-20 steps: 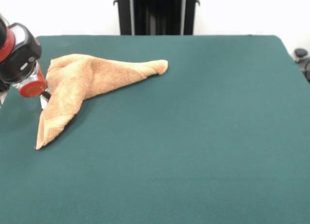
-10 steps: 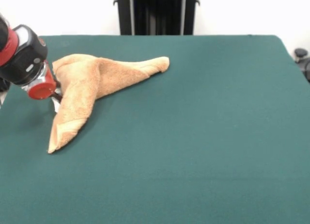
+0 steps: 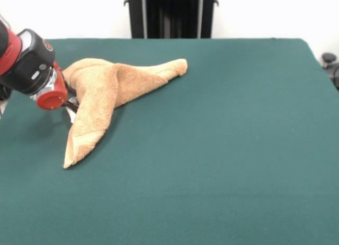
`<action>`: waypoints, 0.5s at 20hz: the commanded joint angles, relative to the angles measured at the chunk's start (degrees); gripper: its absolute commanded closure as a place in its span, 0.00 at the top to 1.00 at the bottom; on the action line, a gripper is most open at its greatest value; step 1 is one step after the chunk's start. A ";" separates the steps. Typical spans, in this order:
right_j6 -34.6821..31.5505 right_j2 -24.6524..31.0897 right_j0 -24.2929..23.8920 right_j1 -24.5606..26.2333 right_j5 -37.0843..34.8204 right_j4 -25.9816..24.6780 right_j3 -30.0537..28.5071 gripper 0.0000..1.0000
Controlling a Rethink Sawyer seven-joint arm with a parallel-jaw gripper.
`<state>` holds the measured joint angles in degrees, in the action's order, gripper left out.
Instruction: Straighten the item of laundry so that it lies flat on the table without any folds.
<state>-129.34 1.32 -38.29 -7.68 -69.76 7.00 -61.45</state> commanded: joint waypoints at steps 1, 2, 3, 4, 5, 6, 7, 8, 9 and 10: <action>2.36 8.55 2.32 4.86 3.75 2.01 -11.11 1.00; 2.53 8.54 2.23 4.94 4.06 2.00 -11.41 1.00; 2.71 8.53 2.09 5.16 4.66 2.03 -11.86 1.00; 2.81 8.52 1.96 5.12 4.88 2.13 -12.26 1.00; 2.88 8.58 1.83 5.31 5.54 2.28 -12.81 1.00; 2.94 8.65 1.69 5.50 6.21 2.43 -13.36 1.00; 2.94 8.72 1.49 5.50 6.39 2.69 -13.90 1.00; 3.00 8.90 1.27 5.97 7.25 2.93 -14.48 1.00; 3.06 8.94 1.10 5.95 7.56 3.10 -15.00 1.00; 3.05 9.08 0.90 6.72 7.88 3.47 -15.13 1.00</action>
<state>-129.34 1.46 -38.96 -7.84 -68.71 9.49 -63.95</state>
